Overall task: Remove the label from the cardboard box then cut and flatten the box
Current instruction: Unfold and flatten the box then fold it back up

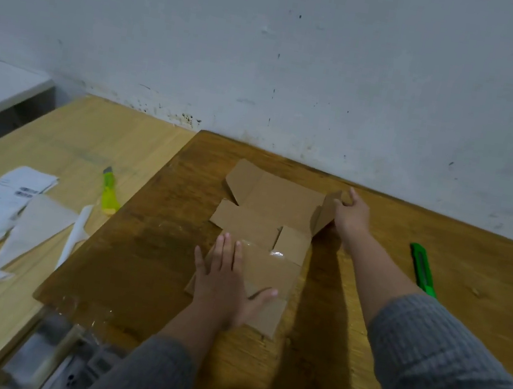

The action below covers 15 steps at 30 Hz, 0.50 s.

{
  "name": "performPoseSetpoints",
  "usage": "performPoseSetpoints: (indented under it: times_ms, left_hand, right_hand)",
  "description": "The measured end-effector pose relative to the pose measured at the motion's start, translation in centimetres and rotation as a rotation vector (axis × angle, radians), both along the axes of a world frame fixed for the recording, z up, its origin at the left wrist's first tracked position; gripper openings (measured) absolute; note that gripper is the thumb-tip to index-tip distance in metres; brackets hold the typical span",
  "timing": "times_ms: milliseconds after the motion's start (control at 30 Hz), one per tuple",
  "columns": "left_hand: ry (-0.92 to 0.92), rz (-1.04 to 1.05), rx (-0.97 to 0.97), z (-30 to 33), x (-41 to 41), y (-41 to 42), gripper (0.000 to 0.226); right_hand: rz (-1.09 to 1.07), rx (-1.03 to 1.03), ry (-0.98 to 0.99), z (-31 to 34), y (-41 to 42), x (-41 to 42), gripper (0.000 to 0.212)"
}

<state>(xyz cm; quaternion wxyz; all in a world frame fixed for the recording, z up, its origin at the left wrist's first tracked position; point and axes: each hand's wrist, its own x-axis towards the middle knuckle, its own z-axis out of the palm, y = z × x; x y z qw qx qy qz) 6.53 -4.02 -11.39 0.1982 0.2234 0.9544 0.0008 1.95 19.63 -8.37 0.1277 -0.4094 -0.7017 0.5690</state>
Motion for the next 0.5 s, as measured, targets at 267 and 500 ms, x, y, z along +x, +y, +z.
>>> performPoseSetpoints:
  times_ms: [267,500]
  left_hand:
    - [0.071,-0.09,-0.09,0.0,-1.7,0.1,0.125]
    - [0.06,0.135,-0.106,0.0,-0.5,3.2,0.085]
  right_hand:
    - [-0.014,-0.146,0.069,0.2,1.7,2.4,0.058]
    - [0.096,-0.155,0.167,1.4,2.2,7.0,0.069]
